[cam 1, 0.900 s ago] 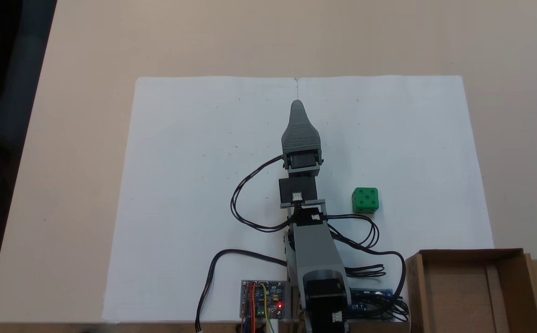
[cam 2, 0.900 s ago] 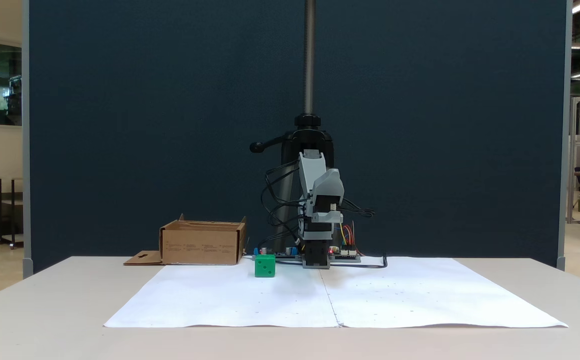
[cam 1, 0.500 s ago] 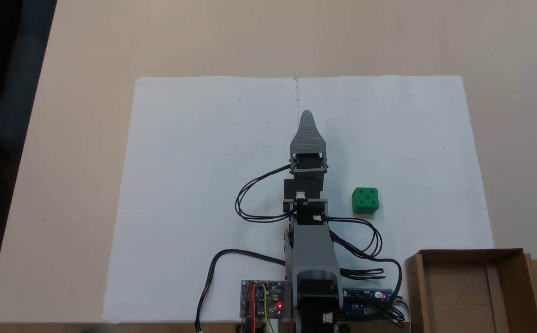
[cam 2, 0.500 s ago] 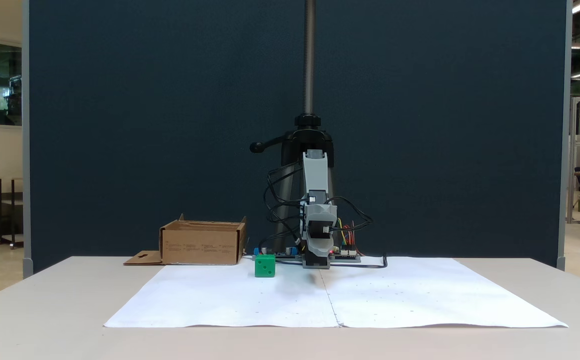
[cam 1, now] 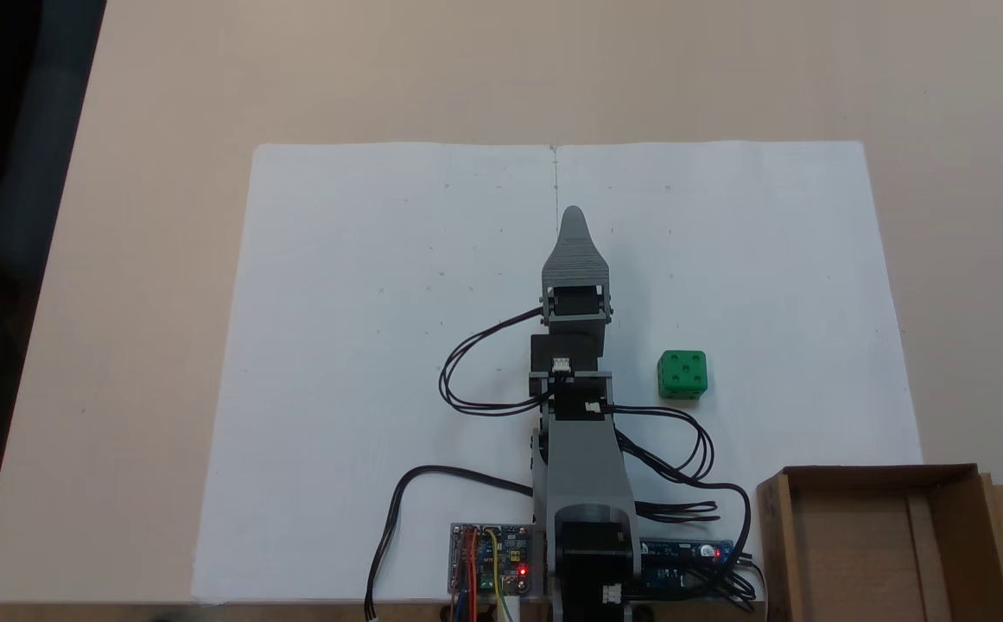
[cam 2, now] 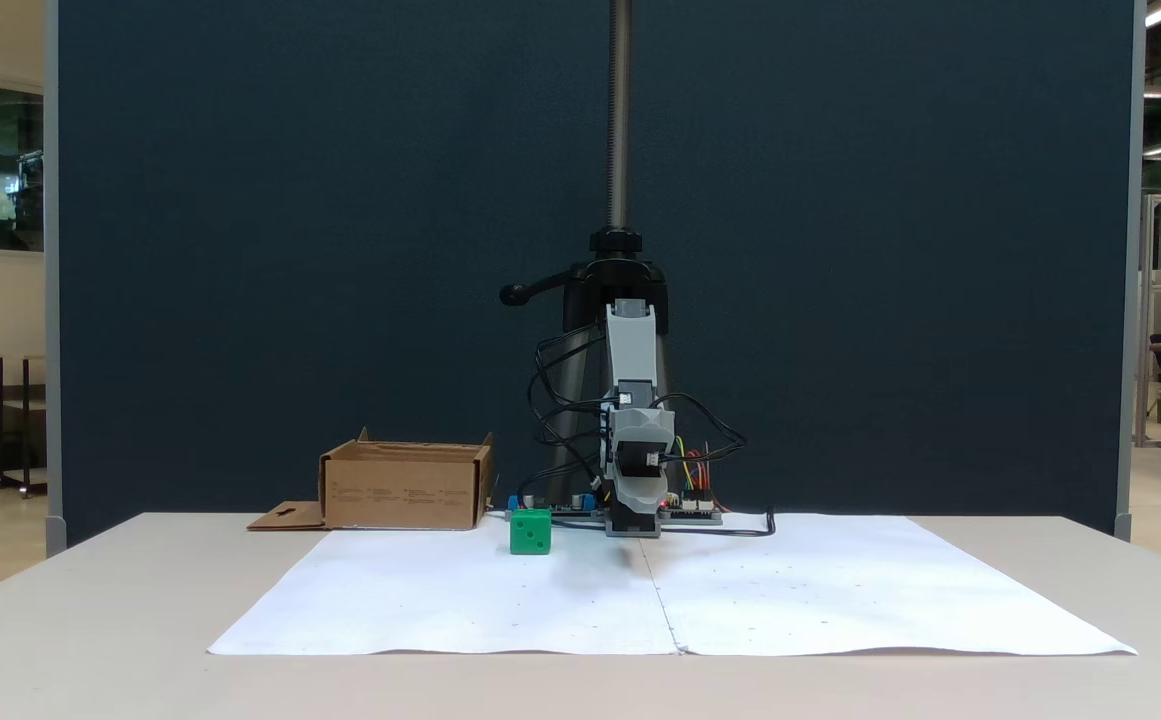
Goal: Grasp a green dice and put it in the bin.
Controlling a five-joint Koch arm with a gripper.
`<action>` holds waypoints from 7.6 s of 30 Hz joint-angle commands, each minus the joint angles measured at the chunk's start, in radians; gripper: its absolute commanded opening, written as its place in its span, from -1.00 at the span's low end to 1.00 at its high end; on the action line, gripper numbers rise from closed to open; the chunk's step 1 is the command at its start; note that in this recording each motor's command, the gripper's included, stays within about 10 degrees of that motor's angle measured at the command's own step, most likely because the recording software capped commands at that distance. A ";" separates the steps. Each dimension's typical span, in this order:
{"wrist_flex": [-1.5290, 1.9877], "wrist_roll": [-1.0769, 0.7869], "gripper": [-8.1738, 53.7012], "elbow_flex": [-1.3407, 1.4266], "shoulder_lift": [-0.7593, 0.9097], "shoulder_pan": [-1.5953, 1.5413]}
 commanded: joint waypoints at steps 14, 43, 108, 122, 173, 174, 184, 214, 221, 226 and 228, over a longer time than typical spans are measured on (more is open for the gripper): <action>-0.009 -0.141 0.60 0.014 0.103 0.031; 1.583 0.258 0.66 -0.850 0.044 0.509; 2.121 -0.773 0.72 -1.028 -0.021 0.994; 2.117 -0.670 0.66 -0.891 0.100 0.838; 1.651 -0.788 0.63 -0.683 -0.101 0.767; 1.624 -0.788 0.63 -0.684 -0.123 0.769; 1.595 -0.799 0.63 -0.788 -0.238 0.801; 1.605 -0.922 0.57 -0.765 -0.287 0.862; 1.605 -0.876 0.53 -0.767 -0.295 0.864; 1.600 -0.796 0.51 -0.767 -0.295 0.868; 1.597 -0.775 0.51 -0.767 -0.298 0.868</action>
